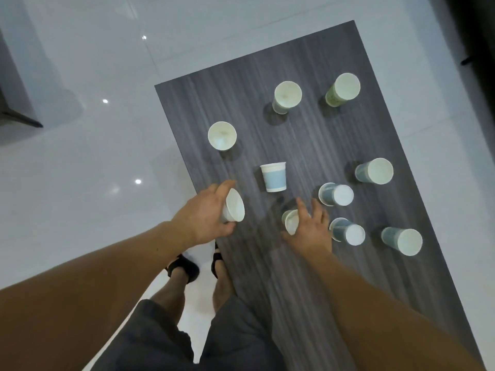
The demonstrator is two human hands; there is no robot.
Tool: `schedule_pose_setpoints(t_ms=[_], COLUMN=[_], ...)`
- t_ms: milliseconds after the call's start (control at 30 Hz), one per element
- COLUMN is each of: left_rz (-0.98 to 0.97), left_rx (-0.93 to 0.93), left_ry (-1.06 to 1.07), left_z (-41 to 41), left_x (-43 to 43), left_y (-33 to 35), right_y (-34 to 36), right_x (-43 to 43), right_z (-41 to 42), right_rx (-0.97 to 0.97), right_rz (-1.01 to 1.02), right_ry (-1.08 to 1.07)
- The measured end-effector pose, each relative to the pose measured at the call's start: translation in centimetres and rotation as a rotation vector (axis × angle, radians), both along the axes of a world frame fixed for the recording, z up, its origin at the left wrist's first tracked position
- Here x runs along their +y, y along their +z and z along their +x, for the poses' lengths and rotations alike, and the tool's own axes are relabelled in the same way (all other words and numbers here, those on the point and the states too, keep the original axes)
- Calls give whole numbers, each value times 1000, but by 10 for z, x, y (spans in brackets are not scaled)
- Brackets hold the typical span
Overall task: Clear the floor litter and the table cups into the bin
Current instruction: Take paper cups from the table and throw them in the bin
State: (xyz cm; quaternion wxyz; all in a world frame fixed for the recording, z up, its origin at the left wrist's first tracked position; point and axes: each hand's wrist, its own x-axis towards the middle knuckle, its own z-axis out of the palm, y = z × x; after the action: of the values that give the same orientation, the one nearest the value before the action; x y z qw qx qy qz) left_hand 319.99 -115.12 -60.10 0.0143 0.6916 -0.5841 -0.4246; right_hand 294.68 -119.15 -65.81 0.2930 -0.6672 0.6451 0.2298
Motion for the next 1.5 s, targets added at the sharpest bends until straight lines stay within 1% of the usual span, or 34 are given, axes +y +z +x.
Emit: schedule_pose_setpoints(t_ms=[67,100,233,367,467,567,667,767,867,1033,1167,1267,1500], left_rz=[-23,-40,-105,-190,-226,-226,-250,-290,-322,-359,-351,-314,-283], left_rx=[-9,-15,-65,-187,-264,-287,-318,-374,-428,-497,-577,-636,-738], left_ry=[13,26,100,196,326,467,673,835,1004,1313,1568,1751,2083], left_z=[0,1,12,38,64,87,105,114,111,71,21,-16,-69], left_x=[7,11,28,49,76,117,184,263,355,525,652,732,860], left_y=[0,0,14,46,75,105,141,172,200,236,257,269,280], right_y=[-9,-11,1,37,72,105,148,190,229,279,297,307,317], right_x=[5,7,9,4,7,21,60,115,191,341,467,556,723], right_z=[-1,4,44,104,149,185,224,264,292,313,313,312,318], right_rx=[-27,-45,-173,-323,-409,-462,-512,-591,-651,-678,-683,-704,-769], right_rz=[71,72,-3,-87,-108,-110,-123,-164,-184,-163,-87,-38,43], right_ry=[-31,-27,42,213,337,454,633,814,1014,1366,1619,1795,2143])
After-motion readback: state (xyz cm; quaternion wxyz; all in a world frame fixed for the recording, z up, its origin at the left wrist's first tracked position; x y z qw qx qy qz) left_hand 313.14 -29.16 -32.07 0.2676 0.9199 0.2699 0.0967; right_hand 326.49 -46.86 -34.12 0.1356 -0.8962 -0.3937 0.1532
